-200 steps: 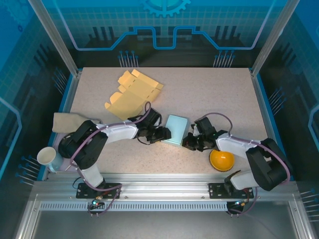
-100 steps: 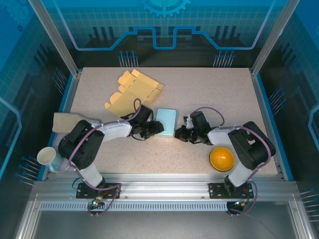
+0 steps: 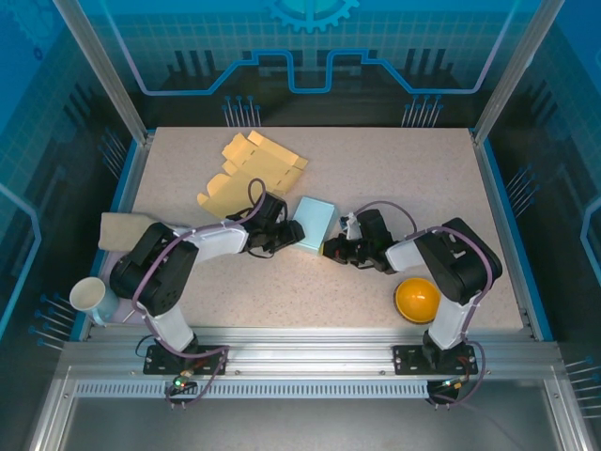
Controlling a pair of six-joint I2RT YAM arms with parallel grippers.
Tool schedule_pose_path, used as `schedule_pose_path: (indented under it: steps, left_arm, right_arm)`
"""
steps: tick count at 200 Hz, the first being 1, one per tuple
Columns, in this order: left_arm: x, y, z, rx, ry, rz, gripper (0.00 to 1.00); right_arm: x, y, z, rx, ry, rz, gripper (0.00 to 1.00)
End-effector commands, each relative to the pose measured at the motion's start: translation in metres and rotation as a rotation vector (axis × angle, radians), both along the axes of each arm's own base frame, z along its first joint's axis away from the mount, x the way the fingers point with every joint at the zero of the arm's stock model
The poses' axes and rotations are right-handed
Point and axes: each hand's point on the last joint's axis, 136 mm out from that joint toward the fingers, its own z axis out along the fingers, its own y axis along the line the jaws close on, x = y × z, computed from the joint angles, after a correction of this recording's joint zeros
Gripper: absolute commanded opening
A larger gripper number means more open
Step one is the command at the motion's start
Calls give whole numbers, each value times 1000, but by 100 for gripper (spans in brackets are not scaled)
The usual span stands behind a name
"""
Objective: Fold the paper box
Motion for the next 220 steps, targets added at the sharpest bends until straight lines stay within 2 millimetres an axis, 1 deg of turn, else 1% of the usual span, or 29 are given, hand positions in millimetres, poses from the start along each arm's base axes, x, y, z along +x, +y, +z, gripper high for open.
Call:
schedule_pose_path:
  steps: [1,23,47,74,98,105,146,163,178,200,220]
  left_arm:
    - [-62,-66,-28,-199,237,-201,54]
    - [-61,-58,-29,-172,243,-189,54]
    - [-55,-44,-28,-132,236,-176,55]
    - [-45,-28,-24,-91,224,-169,57]
    - [-38,-19,-20,-61,212,-170,59]
    - [-36,-17,-19,-49,211,-171,59]
    - [-25,-5,-12,-5,191,-173,64]
    - [-19,0,-5,13,173,-171,66]
    - [-11,3,7,22,142,-175,68]
    - [5,3,29,23,90,-188,70]
    - [22,2,45,23,55,-204,70]
  right_arm:
    - [-24,42,49,199,-136,230,0]
    - [-20,21,37,147,-99,145,0]
    - [-24,2,25,40,-62,103,0]
    - [-29,-15,22,-16,-29,69,1]
    - [-36,-30,14,-74,17,51,1]
    - [-42,-36,8,-100,55,45,2]
    - [-56,-64,-7,-202,119,40,4]
    - [-56,-78,-7,-227,124,28,4]
    - [-51,-90,-1,-224,115,10,4]
    - [-34,-107,15,-229,79,-11,4]
    - [-12,-117,28,-237,36,-34,4]
